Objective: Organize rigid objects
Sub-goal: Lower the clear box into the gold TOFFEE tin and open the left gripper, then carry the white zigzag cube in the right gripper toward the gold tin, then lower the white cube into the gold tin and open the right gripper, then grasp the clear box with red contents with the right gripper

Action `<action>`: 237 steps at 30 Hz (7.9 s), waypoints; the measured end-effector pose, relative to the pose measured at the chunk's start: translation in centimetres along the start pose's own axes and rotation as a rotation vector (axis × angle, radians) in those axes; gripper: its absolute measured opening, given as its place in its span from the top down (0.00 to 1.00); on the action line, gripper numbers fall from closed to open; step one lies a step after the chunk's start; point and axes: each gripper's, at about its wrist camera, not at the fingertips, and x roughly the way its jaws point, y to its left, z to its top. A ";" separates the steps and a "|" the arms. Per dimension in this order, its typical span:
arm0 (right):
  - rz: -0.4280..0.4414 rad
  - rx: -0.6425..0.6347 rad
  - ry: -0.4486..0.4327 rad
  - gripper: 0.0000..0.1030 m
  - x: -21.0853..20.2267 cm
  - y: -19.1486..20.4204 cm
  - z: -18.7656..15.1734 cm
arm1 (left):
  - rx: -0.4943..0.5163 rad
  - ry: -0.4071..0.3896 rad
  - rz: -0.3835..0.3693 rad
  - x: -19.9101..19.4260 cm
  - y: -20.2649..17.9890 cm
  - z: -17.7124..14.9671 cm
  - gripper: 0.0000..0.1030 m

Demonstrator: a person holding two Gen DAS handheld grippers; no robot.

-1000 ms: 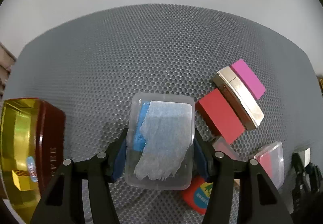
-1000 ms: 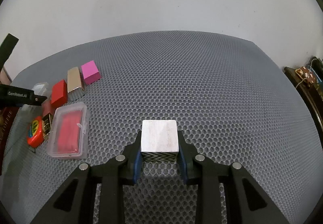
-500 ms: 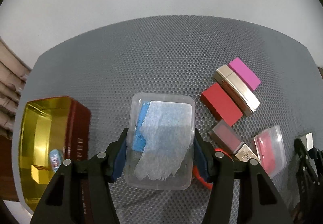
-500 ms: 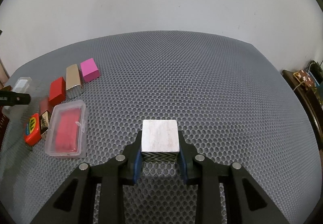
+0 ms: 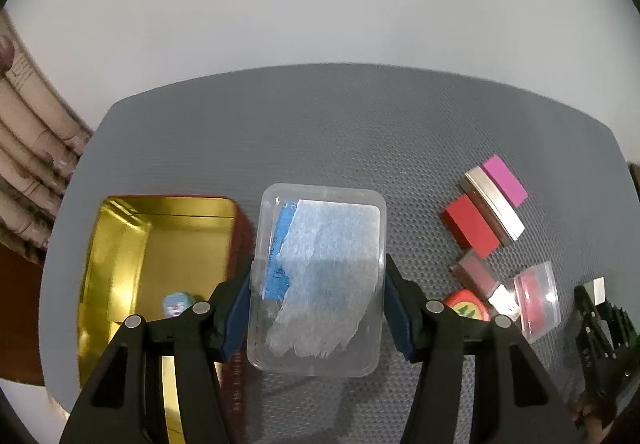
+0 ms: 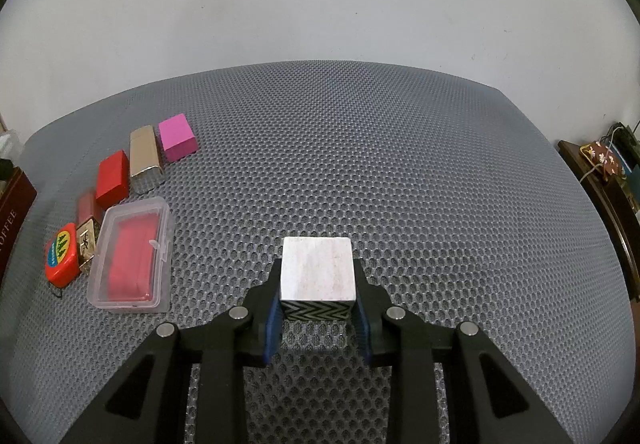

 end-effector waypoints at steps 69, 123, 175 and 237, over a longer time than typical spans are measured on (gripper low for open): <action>-0.022 -0.012 0.000 0.70 0.5 0.1 -0.2 | -0.228 0.155 0.156 8.9 18.7 0.8 0.43; -0.026 -0.051 -0.025 0.71 -1.5 2.1 0.5 | -0.335 -0.170 0.352 -6.7 20.1 -15.9 0.31; 0.485 -0.595 0.028 0.71 -10.0 37.0 -2.3 | -0.656 -0.126 0.437 -7.2 27.5 -17.7 0.25; 0.166 -0.250 0.035 0.39 -3.3 8.6 0.7 | -0.568 -0.100 0.424 -6.4 25.5 -17.3 0.22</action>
